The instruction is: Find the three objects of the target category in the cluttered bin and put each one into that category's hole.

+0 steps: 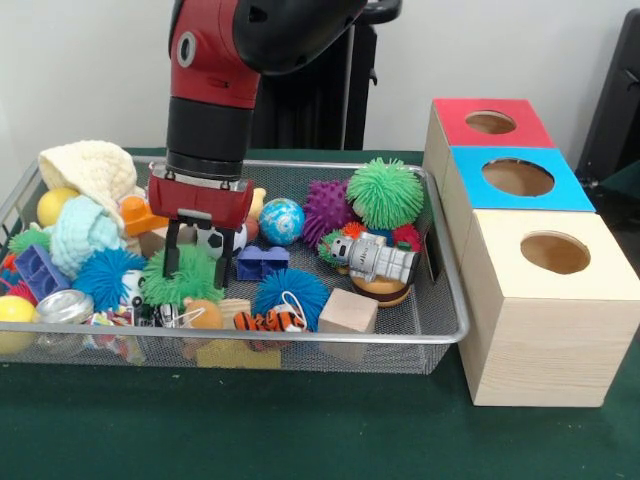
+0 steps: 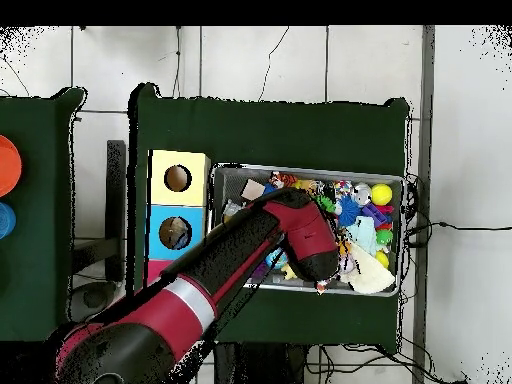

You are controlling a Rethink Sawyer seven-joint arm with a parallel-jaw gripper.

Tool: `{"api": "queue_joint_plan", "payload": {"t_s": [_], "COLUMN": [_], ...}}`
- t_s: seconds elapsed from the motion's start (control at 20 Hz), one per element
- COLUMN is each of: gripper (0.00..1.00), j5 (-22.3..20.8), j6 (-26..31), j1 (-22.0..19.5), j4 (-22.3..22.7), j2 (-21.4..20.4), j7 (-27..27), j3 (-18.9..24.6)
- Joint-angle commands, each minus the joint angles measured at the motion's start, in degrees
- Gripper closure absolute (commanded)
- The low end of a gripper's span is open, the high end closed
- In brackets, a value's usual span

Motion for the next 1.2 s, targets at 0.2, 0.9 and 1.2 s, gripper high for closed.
{"api": "queue_joint_plan", "payload": {"t_s": [0.2, 0.9, 1.2], "gripper": [0.0, 1.0, 1.0], "j5": [3.34, 2.98, 1.81], "j6": [-0.24, 3.04, 2.94], "j1": [-3.22, -2.47, -2.02], "j4": [-5.43, -5.02, -5.63], "j2": [-0.61, 0.43, 1.33], "j7": [-15.38, -15.13, -13.23], "j3": [12.1, 11.22, 10.37]}}
